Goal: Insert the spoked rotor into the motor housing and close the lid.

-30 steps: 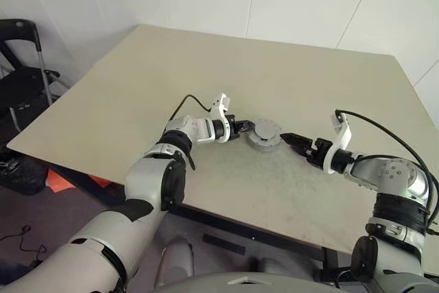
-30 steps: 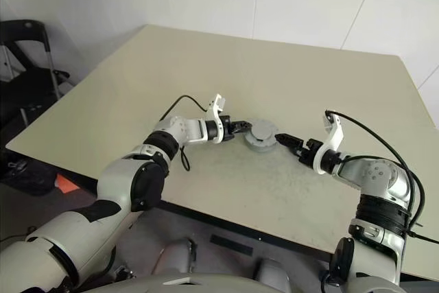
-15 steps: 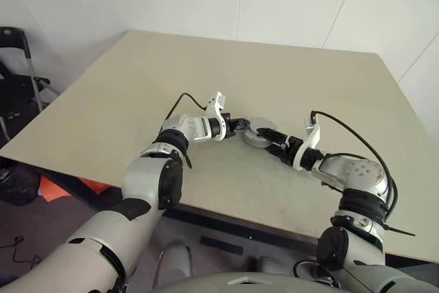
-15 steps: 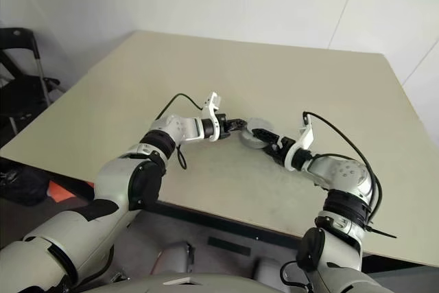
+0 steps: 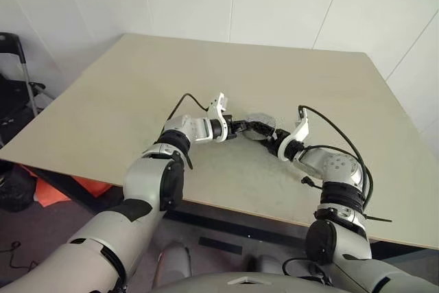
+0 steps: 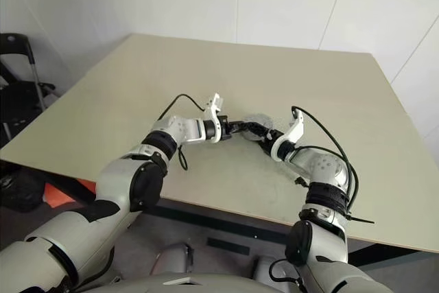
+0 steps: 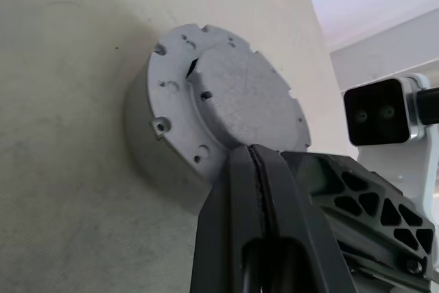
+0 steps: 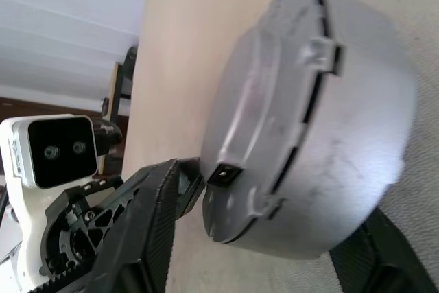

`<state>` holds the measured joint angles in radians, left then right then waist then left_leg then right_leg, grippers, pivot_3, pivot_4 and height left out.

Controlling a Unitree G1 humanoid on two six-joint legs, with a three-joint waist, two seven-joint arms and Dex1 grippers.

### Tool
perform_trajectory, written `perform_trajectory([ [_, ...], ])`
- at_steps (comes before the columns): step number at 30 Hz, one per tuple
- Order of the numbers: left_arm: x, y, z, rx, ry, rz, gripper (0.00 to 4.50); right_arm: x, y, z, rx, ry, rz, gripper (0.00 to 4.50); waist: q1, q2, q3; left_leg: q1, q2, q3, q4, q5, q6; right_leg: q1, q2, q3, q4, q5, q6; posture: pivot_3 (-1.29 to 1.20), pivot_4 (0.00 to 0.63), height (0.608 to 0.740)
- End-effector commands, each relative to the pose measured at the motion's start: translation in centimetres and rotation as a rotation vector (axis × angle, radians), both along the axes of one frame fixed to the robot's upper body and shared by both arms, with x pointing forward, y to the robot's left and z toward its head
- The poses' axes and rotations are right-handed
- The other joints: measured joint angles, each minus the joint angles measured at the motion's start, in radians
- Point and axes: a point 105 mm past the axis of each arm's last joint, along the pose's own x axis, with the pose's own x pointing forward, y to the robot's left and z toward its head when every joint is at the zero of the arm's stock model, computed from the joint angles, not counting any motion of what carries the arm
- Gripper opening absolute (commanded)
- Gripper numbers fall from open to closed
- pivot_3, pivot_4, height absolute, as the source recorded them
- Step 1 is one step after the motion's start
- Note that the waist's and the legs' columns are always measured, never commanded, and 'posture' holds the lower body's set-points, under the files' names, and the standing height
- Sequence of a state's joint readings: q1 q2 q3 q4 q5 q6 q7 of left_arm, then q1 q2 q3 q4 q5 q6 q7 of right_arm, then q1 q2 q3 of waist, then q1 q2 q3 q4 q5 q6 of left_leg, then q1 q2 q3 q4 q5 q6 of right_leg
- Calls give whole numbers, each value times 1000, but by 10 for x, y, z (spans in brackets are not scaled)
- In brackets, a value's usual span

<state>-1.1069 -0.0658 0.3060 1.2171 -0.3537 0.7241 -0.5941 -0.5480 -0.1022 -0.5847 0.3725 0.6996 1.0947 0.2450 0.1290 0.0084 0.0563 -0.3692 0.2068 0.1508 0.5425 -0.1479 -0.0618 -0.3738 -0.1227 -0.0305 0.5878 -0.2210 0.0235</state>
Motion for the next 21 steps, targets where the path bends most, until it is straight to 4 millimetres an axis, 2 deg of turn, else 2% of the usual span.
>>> perform_trajectory([
  [1,-1,-8,8,-21,-20,-24,0,10,-9,-1,-73,6,-69,2171,1,1,0,0,-1,1,0,0,0,0,0,0,0,0,0,0,0,740],
  [3,-1,-8,8,-20,-20,-26,0,12,-13,-2,-90,8,-92,1996,2,0,0,1,0,1,0,0,0,2,-1,0,0,0,0,0,0,740],
  [8,-1,-7,9,-26,-28,-27,0,15,-19,0,-97,-8,-123,1996,5,1,-1,1,0,1,0,0,0,4,-1,0,0,0,0,0,0,740],
  [13,6,-1,19,-73,-65,-1,0,16,-26,-3,-107,7,-161,1995,5,1,-1,1,0,1,0,0,0,4,-1,0,0,0,0,0,0,740],
  [17,20,19,35,-156,-110,76,0,21,-29,10,-99,-42,-174,1995,5,2,-1,0,0,1,-1,0,0,2,0,0,-1,0,0,0,0,740],
  [21,36,48,48,-218,-160,197,0,24,-21,38,-11,-140,-149,1995,5,2,0,-2,0,1,-2,0,0,0,0,0,-1,0,0,0,0,740],
])
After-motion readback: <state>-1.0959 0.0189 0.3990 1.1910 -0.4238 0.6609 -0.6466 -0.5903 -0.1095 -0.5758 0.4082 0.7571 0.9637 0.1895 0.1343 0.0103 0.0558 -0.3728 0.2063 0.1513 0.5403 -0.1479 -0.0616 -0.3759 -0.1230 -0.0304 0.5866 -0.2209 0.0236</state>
